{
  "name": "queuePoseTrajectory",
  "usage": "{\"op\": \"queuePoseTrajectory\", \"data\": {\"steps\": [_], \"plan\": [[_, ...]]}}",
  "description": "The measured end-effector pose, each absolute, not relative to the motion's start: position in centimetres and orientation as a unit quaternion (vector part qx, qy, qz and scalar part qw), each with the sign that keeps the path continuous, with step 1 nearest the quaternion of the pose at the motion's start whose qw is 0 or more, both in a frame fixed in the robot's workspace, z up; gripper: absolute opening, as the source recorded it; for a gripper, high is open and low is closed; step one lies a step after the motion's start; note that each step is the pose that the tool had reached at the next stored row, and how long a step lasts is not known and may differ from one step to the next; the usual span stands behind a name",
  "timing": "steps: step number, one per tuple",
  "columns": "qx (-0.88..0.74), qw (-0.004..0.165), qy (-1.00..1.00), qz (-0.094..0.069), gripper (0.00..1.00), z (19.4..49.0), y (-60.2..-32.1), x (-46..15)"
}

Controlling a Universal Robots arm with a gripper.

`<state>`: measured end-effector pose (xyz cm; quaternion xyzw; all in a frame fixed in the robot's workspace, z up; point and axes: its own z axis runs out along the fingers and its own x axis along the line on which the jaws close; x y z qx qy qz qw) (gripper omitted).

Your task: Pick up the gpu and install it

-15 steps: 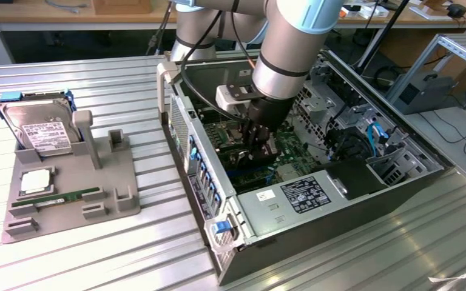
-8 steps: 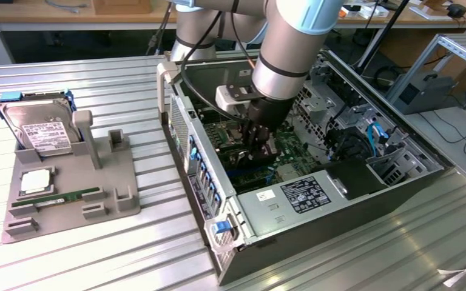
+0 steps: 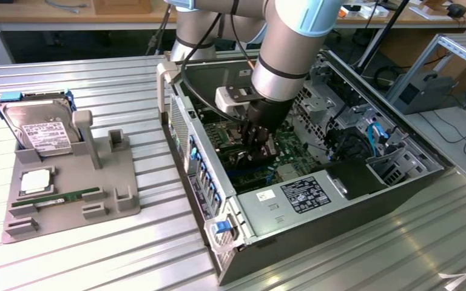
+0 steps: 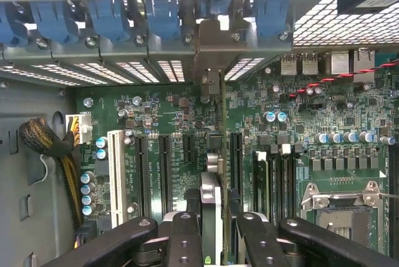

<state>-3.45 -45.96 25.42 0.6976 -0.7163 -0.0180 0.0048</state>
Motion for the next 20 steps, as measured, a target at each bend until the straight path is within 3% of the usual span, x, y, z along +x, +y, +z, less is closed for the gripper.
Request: {"op": "queuePoseTrajectory", "data": {"steps": [20], "plan": [[0.697,0.016,-0.716,-0.006,0.27,26.8,-45.9,-3.5]]}}
